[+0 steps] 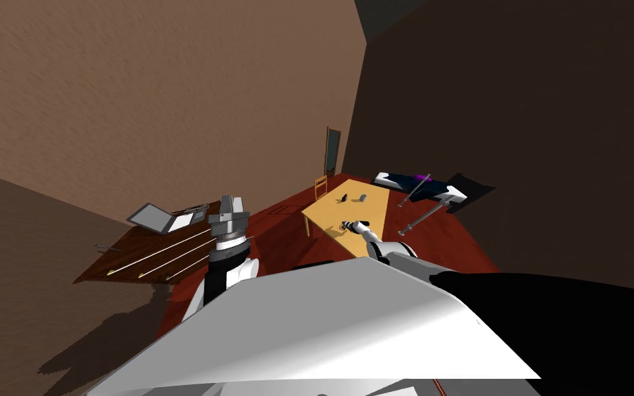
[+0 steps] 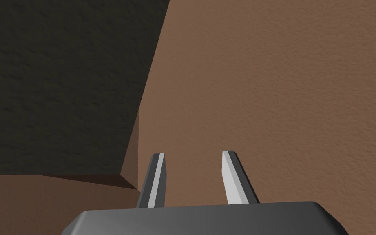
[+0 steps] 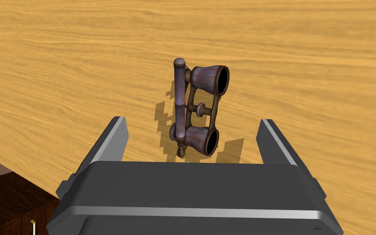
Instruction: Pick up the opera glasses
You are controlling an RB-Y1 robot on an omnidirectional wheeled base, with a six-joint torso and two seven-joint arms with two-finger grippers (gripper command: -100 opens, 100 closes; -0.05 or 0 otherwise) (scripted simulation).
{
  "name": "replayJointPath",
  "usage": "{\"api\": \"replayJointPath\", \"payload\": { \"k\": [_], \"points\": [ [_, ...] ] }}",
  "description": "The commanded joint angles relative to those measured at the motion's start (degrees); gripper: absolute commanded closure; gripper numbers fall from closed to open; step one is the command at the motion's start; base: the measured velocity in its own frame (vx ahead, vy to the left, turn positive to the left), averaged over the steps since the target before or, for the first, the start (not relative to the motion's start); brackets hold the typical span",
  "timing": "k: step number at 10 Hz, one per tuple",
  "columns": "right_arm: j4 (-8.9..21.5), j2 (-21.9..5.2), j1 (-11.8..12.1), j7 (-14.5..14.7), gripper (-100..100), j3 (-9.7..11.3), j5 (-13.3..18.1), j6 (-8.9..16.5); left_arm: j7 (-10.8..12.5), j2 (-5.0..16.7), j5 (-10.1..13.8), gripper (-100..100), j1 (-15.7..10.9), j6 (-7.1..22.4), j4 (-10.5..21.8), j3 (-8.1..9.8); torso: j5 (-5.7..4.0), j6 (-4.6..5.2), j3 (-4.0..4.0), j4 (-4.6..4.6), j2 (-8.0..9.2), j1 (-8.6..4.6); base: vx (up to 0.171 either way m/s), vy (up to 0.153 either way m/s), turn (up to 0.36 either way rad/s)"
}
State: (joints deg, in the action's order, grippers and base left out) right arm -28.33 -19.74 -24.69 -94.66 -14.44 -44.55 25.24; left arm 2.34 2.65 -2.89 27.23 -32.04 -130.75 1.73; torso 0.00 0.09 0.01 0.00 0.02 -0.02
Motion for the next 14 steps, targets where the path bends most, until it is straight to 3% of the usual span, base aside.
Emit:
{"api": "replayJointPath", "payload": {
  "k": [1, 2, 5, 6, 7, 11, 12, 13, 14],
  "points": [
    [0.00, 0.00, 0.00, 0.00, 0, 0.00, 0.00, 0.00, 0.00, 0.00, 0.00, 0, 0.00, 0.00, 0.00, 0.00, 0.00, 0.00, 0.00, 0.00, 0.00, 0.00, 0.000, 0.000, 0.000],
    [0.21, 1.63, 1.04, 1.21, -100, -0.37, -0.11, -1.83, 0.00, 0.00, 0.00, 0, 0.00, 0.00, 0.00, 0.00, 0.00, 0.00, 0.00, 0.00, 0.00, 0.02, 0.074, -0.044, -0.003],
    [0.33, 2.45, 1.56, 1.82, -100, -0.56, -0.16, -2.74, 0.00, 0.01, 0.00, 0, 0.01, 0.00, 0.00, 0.01, -0.04, 0.00, -0.20, -0.07, -0.34, -0.17, 0.080, -0.045, 0.004],
    [-0.83, 2.50, 2.04, 0.65, -100, -0.47, 0.74, -2.22, 0.00, 0.00, 0.00, 0, 0.01, 0.00, 0.00, 0.00, -0.02, 0.00, -0.15, -0.06, -0.24, -0.10, 0.015, -0.007, 0.001],
    [-0.78, 2.50, 2.03, 0.76, 100, -0.48, 0.70, -2.29, 0.00, 0.00, 0.00, 0, 0.00, 0.00, 0.00, 0.00, -0.01, 0.00, -0.08, -0.03, -0.12, -0.02, 0.000, 0.000, 0.000],
    [-0.78, 2.49, 2.03, 0.77, 100, -0.47, 0.72, -2.27, 0.00, 0.00, 0.00, 0, 0.00, 0.00, 0.00, 0.00, -0.01, 0.00, 0.00, 0.01, 0.00, 0.01, 0.000, 0.000, 0.000],
    [-0.78, 2.49, 2.03, 0.77, 0, -0.47, 0.72, -2.27, 0.00, 0.00, 0.00, 0, 0.00, 0.00, 0.00, 0.00, -0.01, 0.00, 0.00, 0.00, -0.01, 0.01, 0.000, 0.000, 0.000],
    [0.10, 0.82, 0.53, 0.60, 100, -0.19, -0.05, -0.91, 0.00, 0.00, 0.00, 0, 0.00, 0.00, 0.00, 0.00, -0.02, 0.00, 0.00, 0.00, -0.01, 0.00, -0.086, 0.028, -0.001],
    [-0.02, 0.00, 0.01, 0.00, 100, 0.00, 0.01, 0.00, 0.00, 0.00, 0.00, 0, -0.01, 0.00, 0.00, 0.00, 0.02, 0.01, 0.12, 0.05, 0.23, 0.08, -0.125, 0.061, -0.001]
  ]
}}
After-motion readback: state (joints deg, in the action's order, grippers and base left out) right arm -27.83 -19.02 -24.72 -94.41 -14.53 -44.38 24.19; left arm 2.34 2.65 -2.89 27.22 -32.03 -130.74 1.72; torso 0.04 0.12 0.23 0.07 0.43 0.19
